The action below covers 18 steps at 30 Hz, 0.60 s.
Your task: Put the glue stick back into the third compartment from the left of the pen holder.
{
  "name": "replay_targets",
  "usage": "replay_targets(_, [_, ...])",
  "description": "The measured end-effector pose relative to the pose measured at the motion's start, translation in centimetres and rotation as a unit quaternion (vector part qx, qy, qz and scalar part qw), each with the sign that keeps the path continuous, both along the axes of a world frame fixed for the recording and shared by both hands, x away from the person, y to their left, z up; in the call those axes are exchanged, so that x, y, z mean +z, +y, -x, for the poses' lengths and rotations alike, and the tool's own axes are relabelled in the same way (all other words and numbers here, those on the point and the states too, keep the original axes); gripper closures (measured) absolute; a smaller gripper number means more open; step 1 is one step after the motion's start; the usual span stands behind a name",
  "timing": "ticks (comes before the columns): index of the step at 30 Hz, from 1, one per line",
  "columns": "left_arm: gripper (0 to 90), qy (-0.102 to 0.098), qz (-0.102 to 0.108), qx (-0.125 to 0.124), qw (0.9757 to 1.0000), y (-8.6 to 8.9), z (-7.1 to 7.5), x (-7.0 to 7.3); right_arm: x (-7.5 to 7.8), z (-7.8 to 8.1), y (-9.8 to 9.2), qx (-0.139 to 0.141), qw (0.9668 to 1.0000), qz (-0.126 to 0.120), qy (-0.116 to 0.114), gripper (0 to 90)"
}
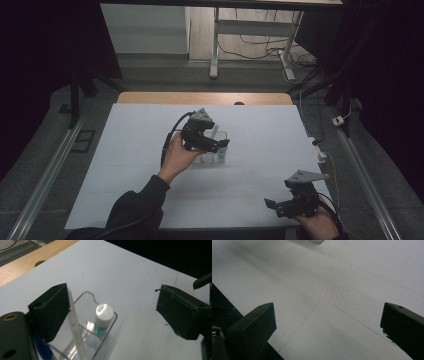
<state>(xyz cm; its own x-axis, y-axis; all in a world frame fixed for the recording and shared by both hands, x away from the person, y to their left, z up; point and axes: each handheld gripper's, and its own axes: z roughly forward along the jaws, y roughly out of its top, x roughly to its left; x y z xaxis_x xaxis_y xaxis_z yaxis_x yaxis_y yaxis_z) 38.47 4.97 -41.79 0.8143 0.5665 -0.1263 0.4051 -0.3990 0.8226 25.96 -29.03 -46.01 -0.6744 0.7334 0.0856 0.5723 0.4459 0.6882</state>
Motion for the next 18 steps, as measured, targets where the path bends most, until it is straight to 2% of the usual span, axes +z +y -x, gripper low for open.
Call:
replay_targets(10, [2.4, 0.026, -0.008, -0.004, 0.9996, 2.9, 2.7, 0.0, 0.0, 0.0, 0.0, 0.001, 1.0, -0.001, 0.002, 0.0])
replay_targets(18, [0.1, 0.036, -0.005, 0.001, 0.9993, 6.1, 5.8, -0.5, 0.0, 0.0, 0.0, 0.004, 1.0, -0.001, 0.0, 0.0])
